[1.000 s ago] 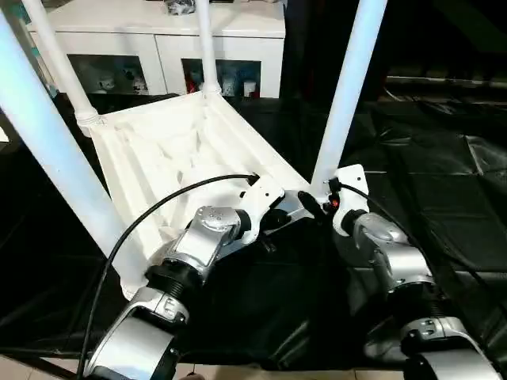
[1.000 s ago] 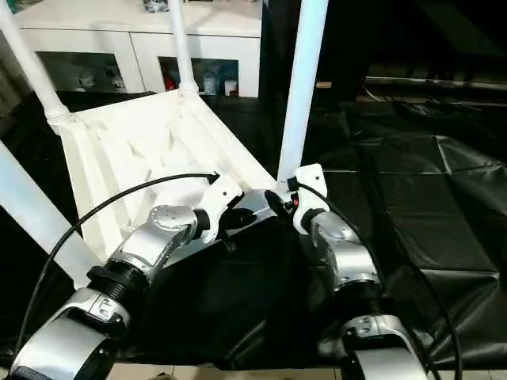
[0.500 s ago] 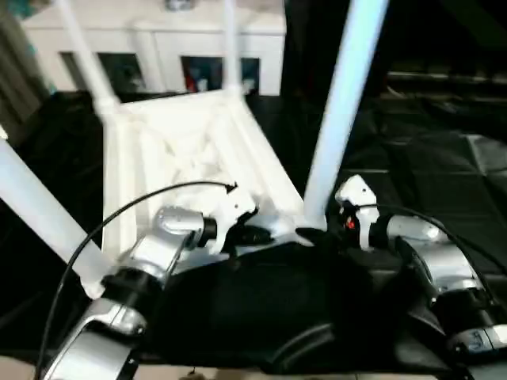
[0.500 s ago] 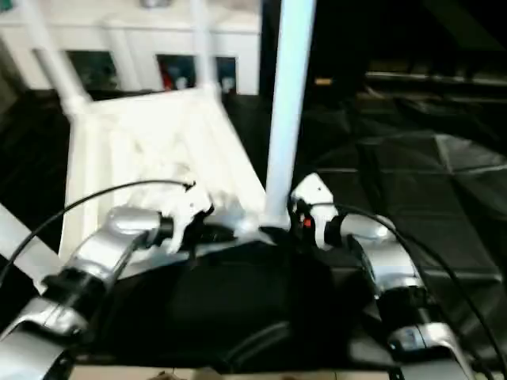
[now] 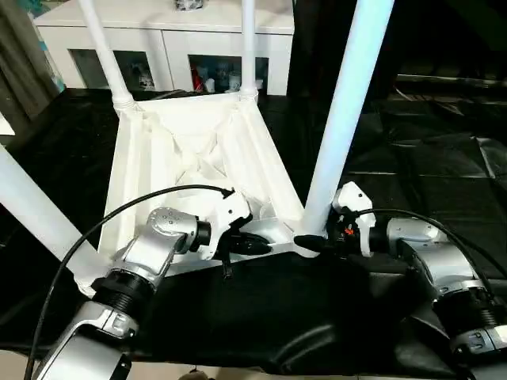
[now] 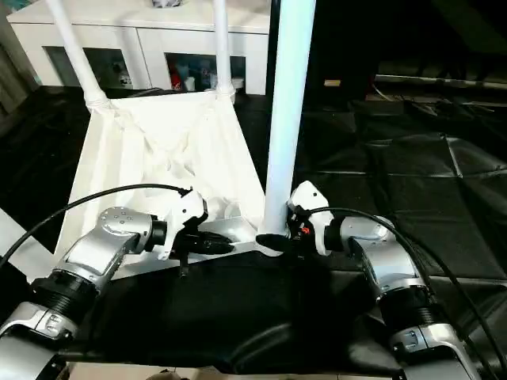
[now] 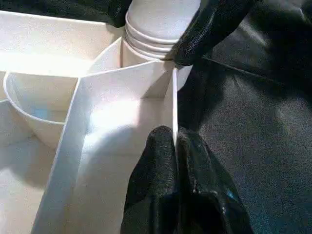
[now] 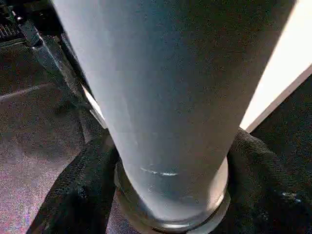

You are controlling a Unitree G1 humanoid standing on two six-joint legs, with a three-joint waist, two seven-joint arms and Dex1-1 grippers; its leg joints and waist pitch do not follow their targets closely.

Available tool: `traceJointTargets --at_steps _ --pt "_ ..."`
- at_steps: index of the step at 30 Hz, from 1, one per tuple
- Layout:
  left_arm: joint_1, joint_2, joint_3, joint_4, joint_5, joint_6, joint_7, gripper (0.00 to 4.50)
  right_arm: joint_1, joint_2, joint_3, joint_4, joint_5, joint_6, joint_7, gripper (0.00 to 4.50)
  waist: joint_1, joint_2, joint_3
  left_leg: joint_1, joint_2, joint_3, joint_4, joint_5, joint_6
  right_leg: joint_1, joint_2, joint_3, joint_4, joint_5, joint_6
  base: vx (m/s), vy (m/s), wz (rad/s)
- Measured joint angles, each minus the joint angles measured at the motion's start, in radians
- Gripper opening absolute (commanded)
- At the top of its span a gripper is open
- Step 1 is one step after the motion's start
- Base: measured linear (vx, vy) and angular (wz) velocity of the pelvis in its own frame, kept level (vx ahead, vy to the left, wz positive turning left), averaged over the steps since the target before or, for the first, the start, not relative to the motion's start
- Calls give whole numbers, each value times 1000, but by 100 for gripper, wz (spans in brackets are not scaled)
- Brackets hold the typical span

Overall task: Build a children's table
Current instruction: Rotate leg to tighten

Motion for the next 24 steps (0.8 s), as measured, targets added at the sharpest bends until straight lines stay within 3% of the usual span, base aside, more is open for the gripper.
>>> traceJointTargets --at_steps 7,14,21,22,24 --pt "-26 -44 12 49 23 0 128 0 -16 83 -48 70 -15 -1 -186 274 -10 0 0 3 0 0 0 0 0 2 0 0 1 1 -2 0 0 0" --pt "-93 -195 46 146 71 50 413 0 -84 236 -148 178 -40 17 -588 272 -30 0 0 4 -1 -1 0 0 0 3 0 0 0 4 -2 0 0 0" --pt "-114 -268 45 171 97 65 525 0 -129 296 -188 238 -61 -1 -758 272 -31 5 -3 3 -1 -1 0 0 0 3 0 0 0 2 0 0 0 0" --pt "-114 -268 44 171 99 64 525 0 -129 297 -189 239 -62 -3 -758 328 -31 5 -3 3 -1 -1 0 0 0 3 0 0 -1 2 0 0 0 0" --pt "-115 -268 42 171 110 56 525 0 -129 305 -193 245 -66 -19 -764 342 -31 5 -3 3 -1 -1 0 0 0 3 0 0 -1 2 0 0 0 0"
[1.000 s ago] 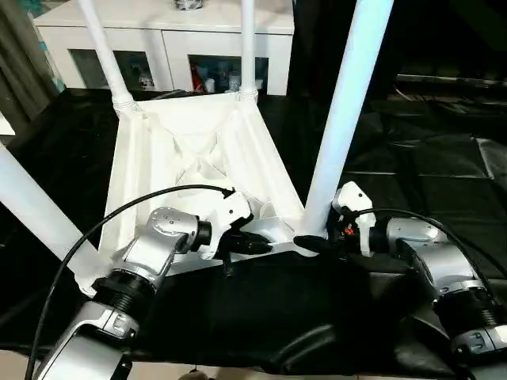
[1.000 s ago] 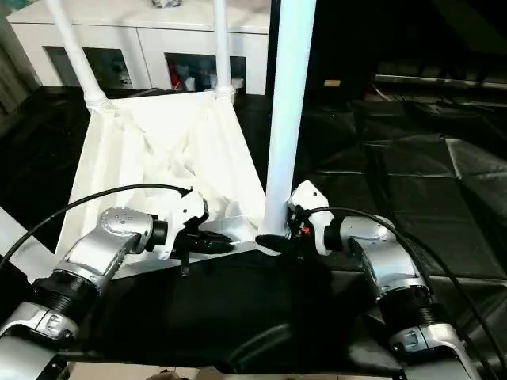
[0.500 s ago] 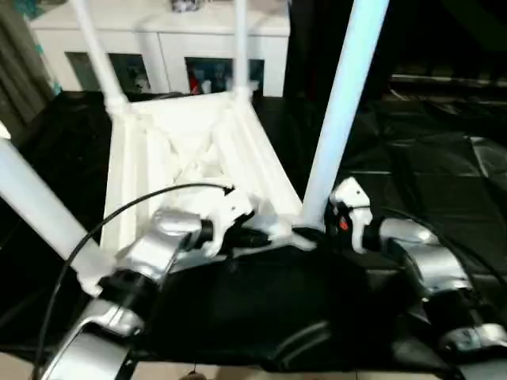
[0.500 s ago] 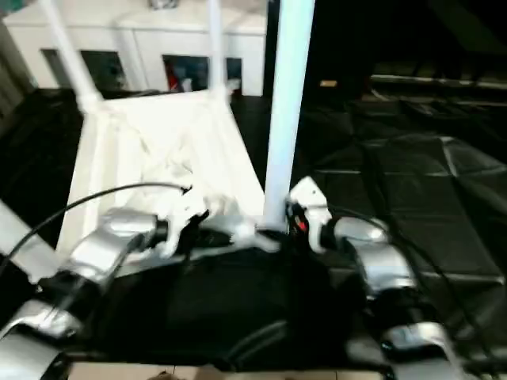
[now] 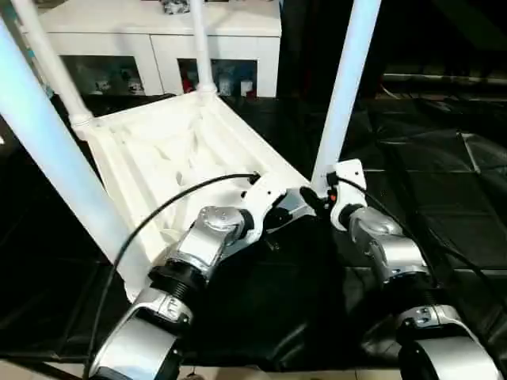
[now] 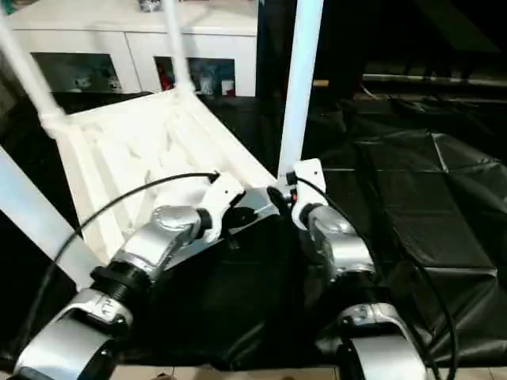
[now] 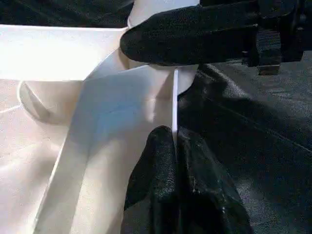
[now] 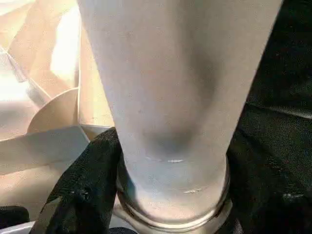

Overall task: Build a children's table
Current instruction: Rotate leg to tighten

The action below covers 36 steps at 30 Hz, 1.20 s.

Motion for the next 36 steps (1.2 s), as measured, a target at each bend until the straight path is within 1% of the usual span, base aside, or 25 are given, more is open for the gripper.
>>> traceJointTargets --at_steps 5,9,10,13,14,18,20,21,25,27,28,31,34,35,36 --pt "0 13 -6 3 2 -22 -6 0 4 5 -1 4 -1 -24 18 386 -1 0 1 0 0 0 0 0 0 -1 0 0 0 0 0 0 0 0" --pt "0 57 -14 2 -1 -62 -82 0 16 -65 23 -18 14 -27 167 424 -4 2 2 -2 0 0 -1 0 0 -2 0 0 0 0 0 0 0 0" --pt "1 65 -15 2 -1 -69 -96 0 18 -79 33 -23 14 -27 196 424 -3 2 3 -2 0 0 -2 0 0 -2 0 0 0 0 0 0 0 0" --pt "21 119 -22 -18 -16 -106 -190 0 58 -190 111 -98 6 -30 387 424 2 2 3 -3 0 0 -2 0 0 -3 0 -1 -1 -1 1 0 0 0" --pt "30 139 -24 -26 -26 -117 -221 0 70 -216 125 -118 5 -38 437 424 2 2 3 -3 0 0 -2 0 0 -3 0 -1 -1 -1 1 0 0 0" --pt "60 198 -26 -66 -57 -130 -333 0 90 -253 156 -150 5 -43 563 424 1 1 4 -3 0 0 -1 0 0 -3 0 0 0 -1 1 0 0 0" --pt "79 234 -27 -91 -75 -130 -403 0 103 -274 173 -181 15 -43 628 424 3 1 4 -3 1 0 -1 0 0 -3 0 0 -1 -1 0 0 0 0" --pt "86 245 -28 -102 -81 -132 -443 0 111 -281 180 -188 18 -43 653 424 7 1 4 -3 1 0 -1 0 0 -3 0 -1 0 -2 0 0 0 0" --pt "98 270 -31 -119 -97 -131 -504 0 116 -278 191 -213 50 -37 694 424 21 1 4 -3 1 1 -1 0 0 -3 0 0 -1 -2 0 0 0 0" --pt "103 277 -37 -128 -106 -128 -523 0 116 -276 191 -215 53 -37 706 424 30 1 4 -3 1 1 -1 0 0 -3 0 0 -1 -2 0 0 0 0" --pt "104 280 -37 -130 -108 -128 -527 0 116 -276 191 -215 53 -37 710 424 31 1 4 -3 1 1 -1 0 0 -3 0 0 -1 -2 0 0 0 0" --pt "111 282 -37 -143 -108 -121 -528 0 122 -276 191 -215 55 -35 732 390 31 1 5 -3 1 1 -1 0 0 -3 0 0 0 -2 0 0 0 0" --pt "115 284 -37 -151 -108 -116 -534 0 127 -276 191 -216 73 -31 746 378 30 1 5 -3 1 1 -1 0 0 -3 0 0 0 -2 0 0 0 0" --pt "117 284 -37 -152 -108 -114 -535 0 128 -276 191 -218 78 -24 751 353 31 1 5 -3 1 1 -1 0 0 -3 0 0 0 -2 0 0 0 0" --pt "118 284 -37 -155 -108 -111 -537 0 131 -276 191 -221 83 -22 753 347 31 1 5 -3 1 1 -1 0 0 -3 0 0 0 -3 0 0 0 0"
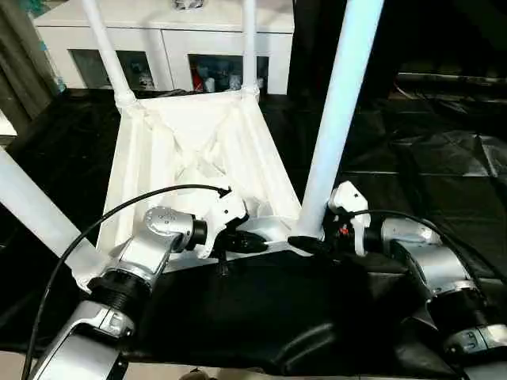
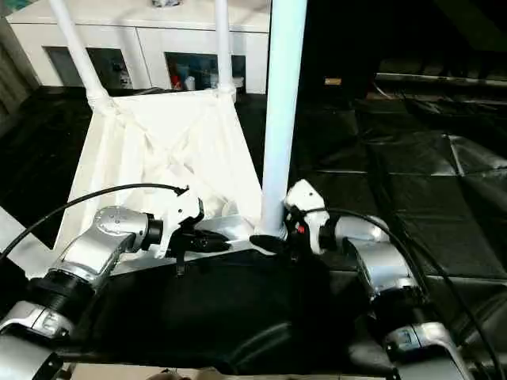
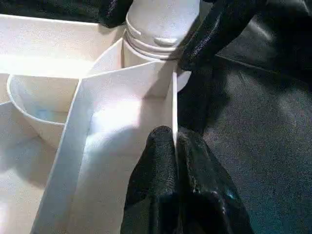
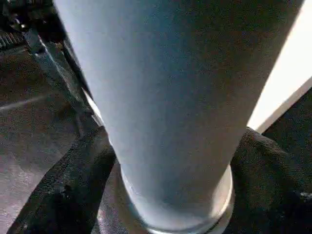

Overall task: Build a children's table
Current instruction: Rotate leg to tighten

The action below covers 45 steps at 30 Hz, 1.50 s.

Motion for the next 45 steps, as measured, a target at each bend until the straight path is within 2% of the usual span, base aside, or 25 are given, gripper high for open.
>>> traceJointTargets --at_steps 9,15,22,24,27,29,33,34,35,36,38,42,45 --pt "6 4 -1 -13 -4 16 -12 0 22 3 -10 -16 13 3 2 275 1 0 0 0 0 0 0 0 0 0 0 0 0 0 0 0 0 0" --pt "8 2 0 -15 -4 23 0 0 34 27 -33 -13 26 13 -25 269 -1 0 0 1 0 0 0 0 0 0 0 0 1 0 0 0 0 0" --pt "-37 -110 14 54 53 43 227 0 13 162 -134 73 9 3 -366 269 -15 0 -1 6 0 -1 1 0 0 4 0 0 2 1 -1 0 0 0" --pt "-68 -188 21 98 82 68 355 0 -15 224 -180 105 -9 7 -542 269 -24 0 -1 6 -1 -1 1 0 0 5 0 1 2 0 2 0 0 0" --pt "-97 -292 22 137 113 100 503 0 -51 265 -221 146 -34 7 -723 269 -28 1 -1 5 -2 -1 1 0 0 6 0 2 0 0 2 0 0 0" --pt "-98 -319 12 139 128 103 537 0 -53 267 -227 154 -42 -1 -757 269 -28 3 -3 5 -2 -1 1 0 0 6 -1 2 0 1 0 0 0 0" --pt "-98 -314 -5 139 149 77 538 0 -52 268 -227 155 -48 -18 -761 269 -28 8 -6 3 -2 -2 -1 0 0 6 0 0 0 2 0 0 0 0" --pt "-98 -313 -7 139 150 74 538 0 -51 269 -227 155 -47 -19 -760 304 -28 8 -6 3 -2 -2 -1 0 0 6 0 0 0 2 0 0 0 0" --pt "-98 -312 -8 139 150 71 538 0 -51 269 -229 155 -45 -19 -758 304 -28 8 -6 3 -2 -2 -1 0 0 6 0 0 0 2 0 0 0 0" --pt "-98 -310 -10 140 153 64 535 0 -50 270 -232 153 -44 -22 -754 338 -28 8 -6 3 -2 -2 -1 0 0 6 0 0 0 2 0 0 0 0" --pt "-98 -308 -13 140 159 55 534 0 -46 270 -233 145 -44 -22 -750 342 -28 8 -6 3 -2 -2 -1 0 0 5 0 0 0 2 0 0 0 0" --pt "-98 -301 -21 146 167 17 528 0 -21 261 -231 111 -44 -24 -724 376 -25 8 -5 3 -2 -2 -2 0 0 5 0 0 0 1 1 0 0 0" --pt "-97 -294 -23 151 168 -21 512 0 18 234 -230 44 -29 -10 -675 376 -19 9 -4 1 -2 -2 -3 0 0 4 -1 0 0 0 2 0 0 0"
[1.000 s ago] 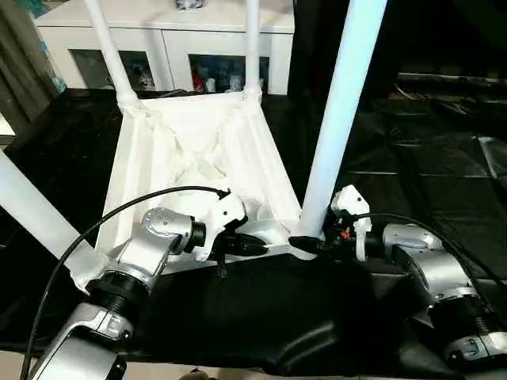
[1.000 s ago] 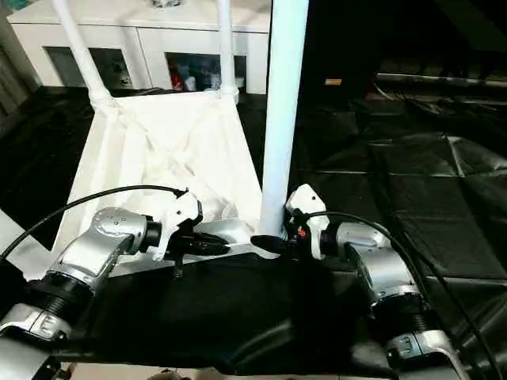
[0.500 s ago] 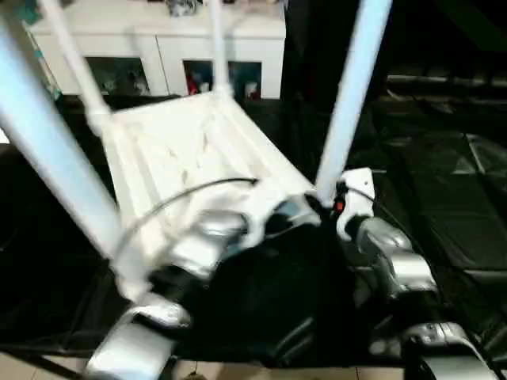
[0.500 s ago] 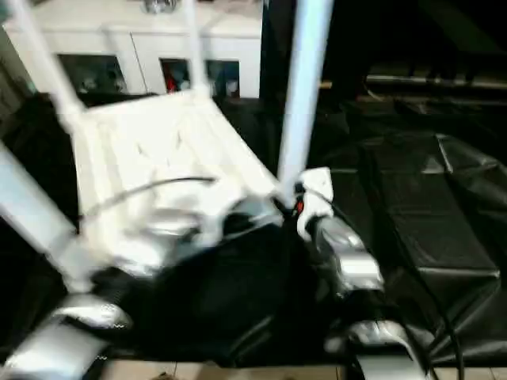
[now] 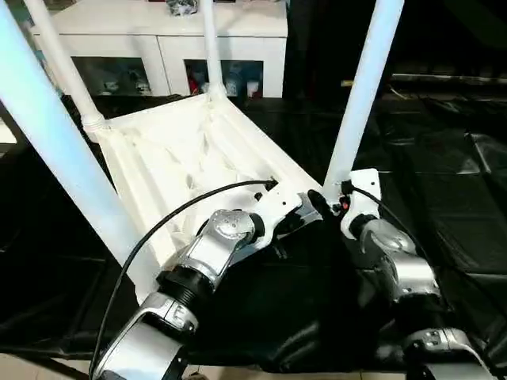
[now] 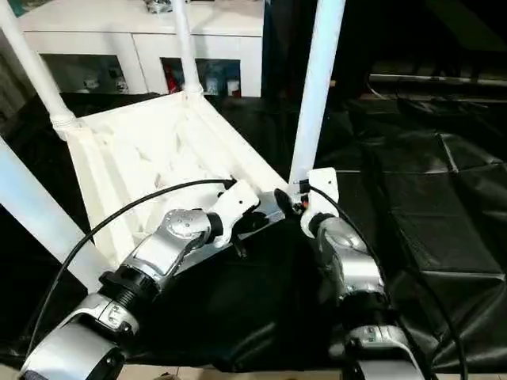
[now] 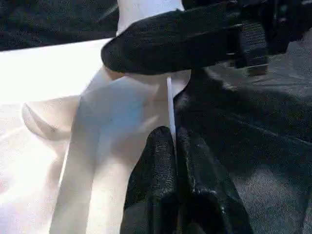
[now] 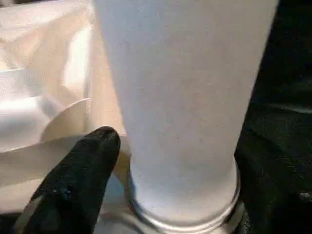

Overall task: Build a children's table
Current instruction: Rotate leg to tighten, then rotate table base

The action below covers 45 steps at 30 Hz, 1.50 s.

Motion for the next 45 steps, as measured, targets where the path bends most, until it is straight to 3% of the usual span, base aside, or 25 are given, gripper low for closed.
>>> traceJointTargets --at_steps 6,8,9,15,19,23,28,32,38,41,43,45 --pt "84 12 43 -81 -73 -47 -47 0 109 -121 19 -249 82 71 194 376 11 -1 1 -3 1 0 -1 1 2 -3 0 0 0 -3 4 0 0 0" --pt "123 14 52 -171 -132 -30 -100 42 150 -158 24 -310 105 88 251 385 16 -6 4 -5 1 0 -1 4 6 -5 1 0 0 -4 3 0 0 0" --pt "143 17 49 -247 -162 -3 -141 42 177 -179 30 -352 121 100 289 385 17 -8 5 -6 1 1 -1 3 7 -5 1 0 -1 -5 2 0 0 0" --pt "215 77 24 -441 -221 87 -238 97 230 -266 23 -468 201 166 413 385 15 -10 6 -5 2 3 -1 2 8 -6 1 1 -1 -6 2 0 0 0" --pt "276 130 12 -616 -273 215 -264 135 280 -342 24 -510 217 196 473 385 16 -13 7 -3 2 3 0 2 7 -4 1 1 0 -6 2 0 0 0" --pt "313 190 -2 -734 -287 315 -282 158 284 -355 12 -509 218 206 474 385 10 -15 8 -1 1 3 0 -1 2 -3 1 2 1 -6 2 0 0 0" --pt "438 341 -35 -890 -314 474 -327 197 331 -447 -42 -535 254 238 522 385 14 -15 8 0 2 2 -1 -1 2 -2 2 2 2 -7 4 0 0 0" --pt "456 393 -36 -944 -315 538 -332 223 354 -450 -31 -594 297 285 571 385 13 -15 8 0 2 2 0 -1 2 -2 2 2 2 -7 4 0 0 0" --pt "474 442 -19 -976 -293 594 -279 270 347 -383 77 -641 314 311 584 385 4 -20 7 2 2 2 0 -1 2 -1 2 2 3 -9 7 0 0 0" --pt "499 490 -17 -995 -291 634 -267 281 315 -333 112 -642 310 319 561 385 -6 -27 7 2 2 1 0 0 1 -1 2 2 4 -9 7 0 0 0" --pt "506 492 -14 -995 -283 644 -248 314 287 -293 131 -627 289 308 526 385 -9 -30 7 2 2 0 1 0 0 -1 2 2 4 -8 6 0 0 0" --pt "508 490 -13 -990 -265 638 -217 319 246 -227 141 -581 260 281 471 385 -11 -35 7 2 2 0 1 0 0 -1 2 2 4 -6 4 0 0 0"
